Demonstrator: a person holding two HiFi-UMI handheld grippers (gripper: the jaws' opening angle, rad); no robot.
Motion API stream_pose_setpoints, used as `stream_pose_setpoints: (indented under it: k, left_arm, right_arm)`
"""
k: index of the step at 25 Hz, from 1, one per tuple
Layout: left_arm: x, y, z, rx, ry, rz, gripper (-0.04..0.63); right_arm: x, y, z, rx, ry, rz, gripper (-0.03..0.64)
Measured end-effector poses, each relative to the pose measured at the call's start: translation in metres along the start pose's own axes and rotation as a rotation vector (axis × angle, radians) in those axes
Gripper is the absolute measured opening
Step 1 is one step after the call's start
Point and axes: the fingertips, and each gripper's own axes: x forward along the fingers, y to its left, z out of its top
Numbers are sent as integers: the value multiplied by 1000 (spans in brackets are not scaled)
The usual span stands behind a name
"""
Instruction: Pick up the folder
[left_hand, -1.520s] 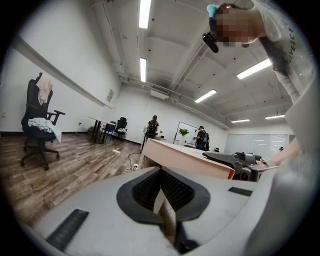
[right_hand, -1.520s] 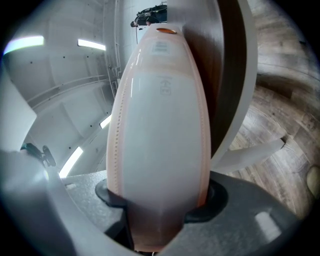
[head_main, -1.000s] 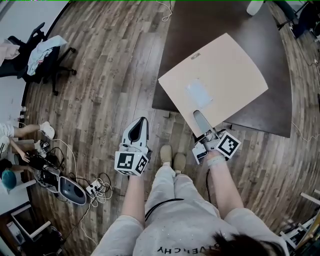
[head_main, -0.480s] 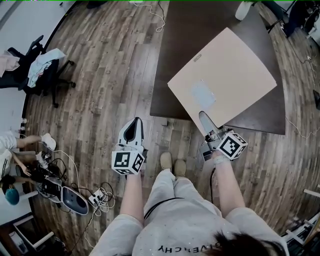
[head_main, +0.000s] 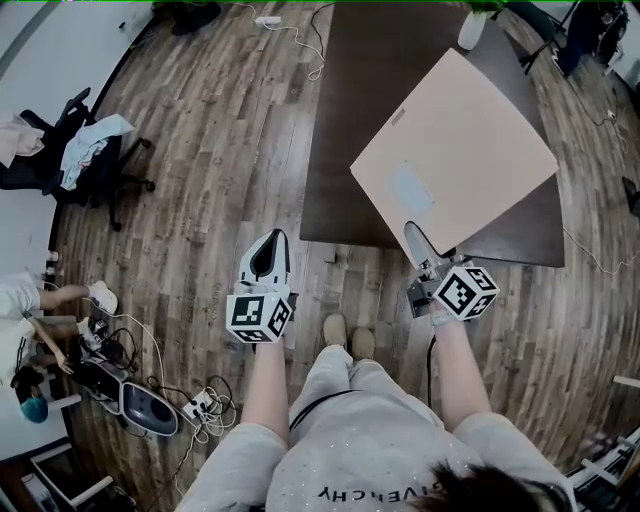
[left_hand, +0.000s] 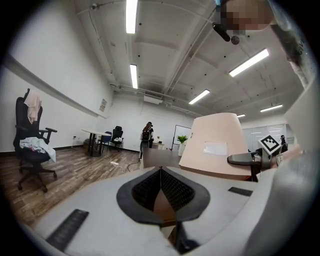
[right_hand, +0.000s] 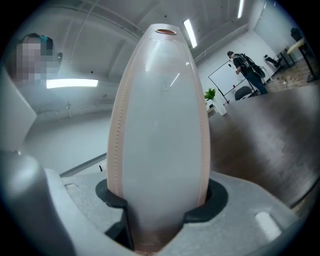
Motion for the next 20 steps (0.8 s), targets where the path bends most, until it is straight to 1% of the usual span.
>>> stream_pose_setpoints:
  k: [5,11,16,20]
  left_arm:
    - [6,-4,14,7,-4,0,0]
    - [10,-5,34,19,-17,4,0]
    - [13,-10,47,27,-37,5,0]
    - [14,-19,62,35,-56,-7,0]
  right_arm:
    - [-6,1,20,-94,-31,-45,272]
    - [-15,4,45,-171,-70,-82,272]
    - [-23,1,58,-220,-89,-95,272]
    - [-31,4,70,-234,-100,-92,272]
